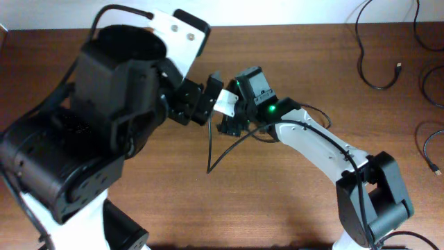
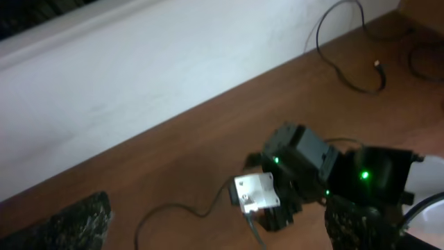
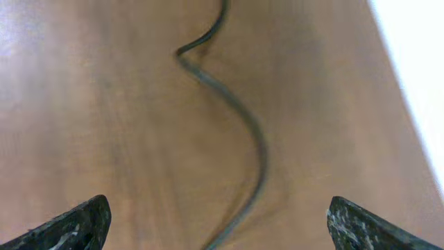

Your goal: Untangle cables

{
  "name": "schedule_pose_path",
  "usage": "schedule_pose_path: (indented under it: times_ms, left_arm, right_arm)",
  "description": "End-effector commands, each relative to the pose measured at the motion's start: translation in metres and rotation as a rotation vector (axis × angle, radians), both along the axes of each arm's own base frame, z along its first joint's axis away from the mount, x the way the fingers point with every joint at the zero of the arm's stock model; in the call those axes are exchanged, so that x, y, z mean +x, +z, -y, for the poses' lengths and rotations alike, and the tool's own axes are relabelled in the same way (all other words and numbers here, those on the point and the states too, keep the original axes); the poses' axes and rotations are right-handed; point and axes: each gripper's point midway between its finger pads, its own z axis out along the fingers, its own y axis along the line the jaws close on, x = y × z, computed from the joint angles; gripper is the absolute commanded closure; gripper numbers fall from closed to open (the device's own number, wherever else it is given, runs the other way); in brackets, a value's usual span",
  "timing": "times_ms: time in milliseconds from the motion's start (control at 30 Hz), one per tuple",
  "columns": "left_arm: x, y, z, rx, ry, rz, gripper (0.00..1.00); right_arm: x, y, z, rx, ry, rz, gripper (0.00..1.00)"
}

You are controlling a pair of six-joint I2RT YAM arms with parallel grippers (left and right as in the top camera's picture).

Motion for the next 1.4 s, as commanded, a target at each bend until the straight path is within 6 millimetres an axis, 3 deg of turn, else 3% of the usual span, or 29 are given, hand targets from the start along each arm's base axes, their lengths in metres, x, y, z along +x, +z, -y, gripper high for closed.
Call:
schedule_pose_path:
  times_ms: [0, 67, 167, 300, 500, 700, 933, 967, 1000, 1033, 1067, 1133, 1233, 1300, 1367]
  left_arm:
    - [0.001, 0.002, -0.007, 0.009, 0.034, 0.010, 0.01]
    - [0.001, 0.002, -0.007, 0.008, 0.034, 0.011, 0.01]
    - [0.001, 0.003, -0.008, 0.007, 0.035, 0.014, 0.01]
    - [0.005, 0.019, -0.023, 0.001, 0.118, 0.089, 0.01]
    - [-0.007, 0.048, -0.032, -0.074, 0.120, 0.178, 0.01]
    - [-0.021, 0.055, -0.043, -0.089, 0.121, 0.196, 0.01]
    - [-0.030, 0.056, -0.050, -0.088, 0.121, 0.197, 0.01]
    - [-0.030, 0.056, -0.051, -0.087, 0.124, 0.197, 0.01]
    - [-0.030, 0.056, -0.052, -0.084, 0.130, 0.198, 0.01]
    - [-0.029, 0.056, -0.052, -0.081, 0.134, 0.199, 0.01]
    - [-0.029, 0.055, -0.052, -0.080, 0.134, 0.197, 0.01]
    - [-0.030, 0.053, -0.053, -0.071, 0.136, 0.189, 0.01]
    - [-0.032, 0.047, -0.055, -0.055, 0.136, 0.169, 0.01]
    - [-0.033, 0.045, -0.055, -0.050, 0.135, 0.163, 0.01]
    - [-0.032, 0.045, -0.055, -0.049, 0.135, 0.162, 0.01]
  right_arm:
    - [0.019, 0.021, -0.006, -0.016, 0.035, 0.130, 0.01]
    - [0.025, 0.015, -0.010, -0.006, 0.031, 0.141, 0.01]
    - [0.033, -0.009, -0.013, -0.015, 0.012, 0.101, 0.01]
    - [0.044, -0.036, -0.024, 0.017, -0.042, 0.008, 0.01]
    - [0.051, -0.036, -0.050, 0.075, -0.025, -0.017, 0.01]
    - [0.049, -0.038, -0.070, 0.081, 0.009, -0.012, 0.01]
    - [0.033, -0.094, -0.065, 0.015, -0.013, -0.149, 0.00]
    - [0.032, -0.096, -0.066, 0.011, -0.011, -0.154, 0.04]
    - [0.031, -0.096, -0.067, 0.009, -0.009, -0.154, 0.29]
    - [0.032, -0.096, -0.066, 0.006, -0.015, -0.149, 0.84]
    - [0.034, -0.094, -0.067, 0.016, -0.036, -0.152, 0.96]
    - [0.033, -0.084, -0.065, 0.038, -0.076, -0.181, 0.96]
    - [0.037, -0.041, -0.055, 0.081, -0.155, -0.188, 0.96]
    - [0.051, 0.007, -0.040, 0.167, -0.303, -0.161, 0.96]
    - [0.064, 0.070, -0.017, 0.288, -0.452, -0.111, 0.96]
